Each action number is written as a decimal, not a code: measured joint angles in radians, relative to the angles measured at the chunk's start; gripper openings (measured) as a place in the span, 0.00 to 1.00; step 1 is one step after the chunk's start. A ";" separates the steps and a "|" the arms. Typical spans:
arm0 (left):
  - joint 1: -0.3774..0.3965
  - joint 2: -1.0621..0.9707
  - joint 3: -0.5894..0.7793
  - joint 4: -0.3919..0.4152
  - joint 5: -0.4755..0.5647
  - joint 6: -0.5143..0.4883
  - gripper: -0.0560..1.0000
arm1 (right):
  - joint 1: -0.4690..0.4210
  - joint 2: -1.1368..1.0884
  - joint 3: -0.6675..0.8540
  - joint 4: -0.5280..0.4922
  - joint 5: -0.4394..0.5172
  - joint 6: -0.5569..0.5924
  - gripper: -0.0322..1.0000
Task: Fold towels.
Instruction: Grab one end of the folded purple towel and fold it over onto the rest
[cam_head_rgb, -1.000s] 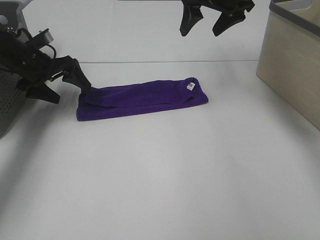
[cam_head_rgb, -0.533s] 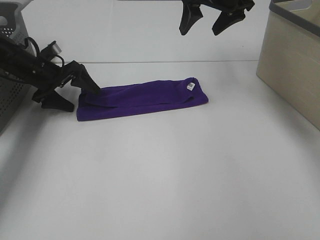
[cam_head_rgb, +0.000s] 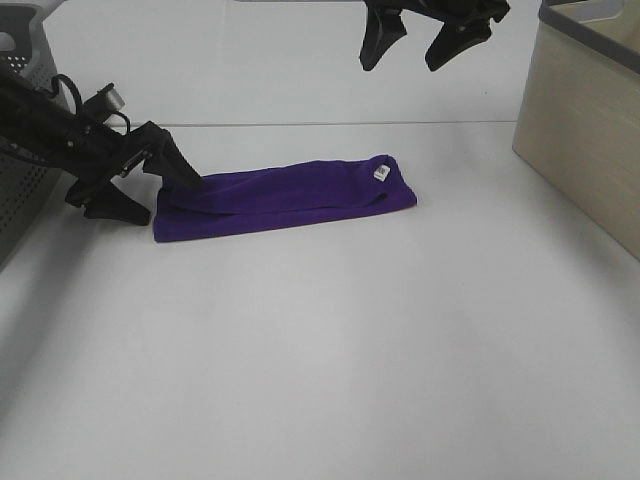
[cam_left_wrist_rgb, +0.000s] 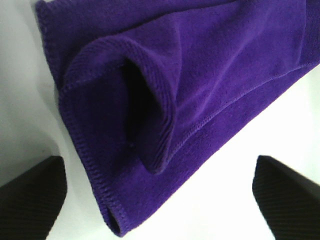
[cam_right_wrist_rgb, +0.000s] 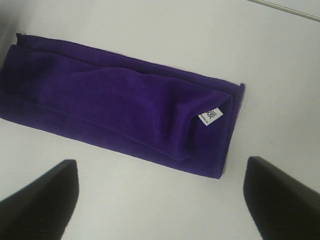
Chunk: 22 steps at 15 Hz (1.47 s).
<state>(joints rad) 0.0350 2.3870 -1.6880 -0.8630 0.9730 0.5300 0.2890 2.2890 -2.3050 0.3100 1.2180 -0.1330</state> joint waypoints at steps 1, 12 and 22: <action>0.000 -0.001 -0.006 0.023 0.007 -0.030 0.93 | 0.000 -0.003 0.000 0.000 0.000 0.000 0.88; -0.053 -0.020 -0.024 0.272 -0.011 -0.230 0.92 | 0.000 -0.054 0.000 0.000 0.002 0.000 0.87; -0.171 0.062 -0.092 0.173 -0.158 -0.257 0.09 | 0.000 -0.055 0.000 0.000 0.002 0.000 0.87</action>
<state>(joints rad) -0.1360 2.4490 -1.7800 -0.6900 0.8150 0.2730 0.2890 2.2340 -2.3050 0.3100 1.2200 -0.1330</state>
